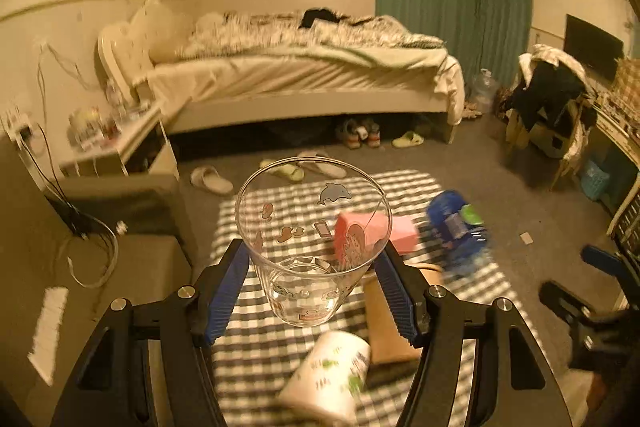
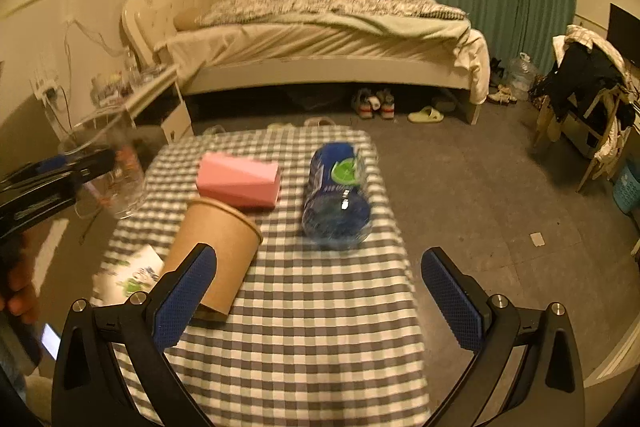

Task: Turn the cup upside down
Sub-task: 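Reach the left gripper to the clear glass cup and grasp it, then lift the clear glass cup with the left gripper and carry it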

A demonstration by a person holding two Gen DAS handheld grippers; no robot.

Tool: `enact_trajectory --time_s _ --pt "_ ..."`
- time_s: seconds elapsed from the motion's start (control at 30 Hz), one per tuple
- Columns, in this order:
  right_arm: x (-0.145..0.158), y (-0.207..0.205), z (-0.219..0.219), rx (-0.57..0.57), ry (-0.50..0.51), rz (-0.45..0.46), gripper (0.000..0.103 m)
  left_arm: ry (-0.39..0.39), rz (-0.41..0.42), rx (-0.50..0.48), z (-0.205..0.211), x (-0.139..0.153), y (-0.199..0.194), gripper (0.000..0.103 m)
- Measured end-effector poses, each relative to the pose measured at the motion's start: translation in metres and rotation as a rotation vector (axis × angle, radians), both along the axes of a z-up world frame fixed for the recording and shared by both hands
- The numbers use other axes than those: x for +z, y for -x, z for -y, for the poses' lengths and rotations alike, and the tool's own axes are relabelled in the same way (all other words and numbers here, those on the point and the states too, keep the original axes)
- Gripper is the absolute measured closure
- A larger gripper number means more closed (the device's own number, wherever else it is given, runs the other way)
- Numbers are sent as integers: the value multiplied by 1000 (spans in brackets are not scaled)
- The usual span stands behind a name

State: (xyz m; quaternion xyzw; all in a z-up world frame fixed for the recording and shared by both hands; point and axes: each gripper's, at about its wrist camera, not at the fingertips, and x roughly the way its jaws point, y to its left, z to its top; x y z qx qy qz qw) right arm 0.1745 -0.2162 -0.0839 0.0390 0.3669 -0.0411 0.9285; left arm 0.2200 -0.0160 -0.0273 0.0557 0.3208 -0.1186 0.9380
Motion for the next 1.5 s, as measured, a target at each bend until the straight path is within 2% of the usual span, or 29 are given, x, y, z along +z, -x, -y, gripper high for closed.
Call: enact_trajectory --time_s 0.17,0.3,0.47,0.63,0.83,1.07,1.23,1.33,1.5 --pt "41 47 8 -5 -12 72 0 -5 32 -25 1 50 70 36" --pt "62 92 14 -6 -20 105 0 -17 -2 -43 9 58 124 36" --pt "65 147 27 -19 -21 105 0 2 -127 -49 22 27 166 36" --pt "56 174 36 -34 4 83 0 66 -327 -26 34 -36 183 36" --pt "44 176 57 -79 10 57 0 48 -454 -6 52 -95 164 36" --pt "14 151 75 -104 -16 -8 0 31 -410 -11 76 -105 112 36" --pt "-5 134 80 -105 -23 -51 0 30 -418 -5 84 -124 78 36" --pt "-14 125 81 -108 -19 -70 0 36 -418 1 83 -136 68 36" --pt "-22 115 81 -113 -14 -96 0 26 -396 -51 83 -135 67 36"
